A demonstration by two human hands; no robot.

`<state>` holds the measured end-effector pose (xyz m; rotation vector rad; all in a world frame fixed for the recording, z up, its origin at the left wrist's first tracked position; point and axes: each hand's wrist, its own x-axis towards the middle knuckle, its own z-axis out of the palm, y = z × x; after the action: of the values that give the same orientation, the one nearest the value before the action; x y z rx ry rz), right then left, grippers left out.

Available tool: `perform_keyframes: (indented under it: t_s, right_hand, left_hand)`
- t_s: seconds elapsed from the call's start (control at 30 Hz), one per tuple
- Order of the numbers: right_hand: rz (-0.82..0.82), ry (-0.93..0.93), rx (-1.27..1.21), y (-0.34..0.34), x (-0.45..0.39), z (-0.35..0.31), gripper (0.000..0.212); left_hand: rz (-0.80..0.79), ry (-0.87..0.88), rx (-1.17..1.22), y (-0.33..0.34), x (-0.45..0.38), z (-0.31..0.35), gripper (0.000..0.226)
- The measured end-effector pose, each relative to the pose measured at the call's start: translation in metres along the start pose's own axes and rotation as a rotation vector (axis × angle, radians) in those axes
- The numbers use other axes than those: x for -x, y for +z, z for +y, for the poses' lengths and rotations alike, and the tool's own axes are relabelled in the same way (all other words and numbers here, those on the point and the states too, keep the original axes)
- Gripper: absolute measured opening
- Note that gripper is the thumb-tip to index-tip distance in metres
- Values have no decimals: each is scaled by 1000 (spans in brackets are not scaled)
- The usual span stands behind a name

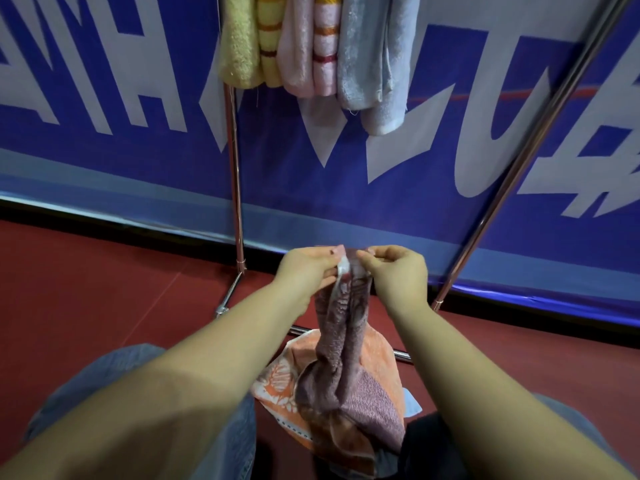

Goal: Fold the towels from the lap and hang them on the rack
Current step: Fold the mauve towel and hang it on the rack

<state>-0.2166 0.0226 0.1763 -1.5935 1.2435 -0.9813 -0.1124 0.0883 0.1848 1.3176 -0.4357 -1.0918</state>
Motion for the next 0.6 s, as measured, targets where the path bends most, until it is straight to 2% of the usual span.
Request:
perform_keyframes:
  t_s: [0.1, 0.3, 0.47, 0.53, 0.6]
  right_hand:
    - [-29, -11, 1, 7, 5, -2, 3]
    - [-14, -41, 20, 17, 8, -4, 23]
    - [-211, -75, 33, 23, 15, -8, 34]
    - [-317, 27, -159, 22, 16, -13, 34]
    - [-417, 191, -489, 18, 18, -21, 29]
  left_hand:
    - [21, 40, 19, 3, -1, -5, 28]
    - [63, 108, -15, 9, -6, -9, 26]
    - [123, 173, -9, 7, -10, -11, 27]
    - [142, 224, -6, 5, -12, -11, 26]
    - [133, 239, -14, 3, -13, -9, 25]
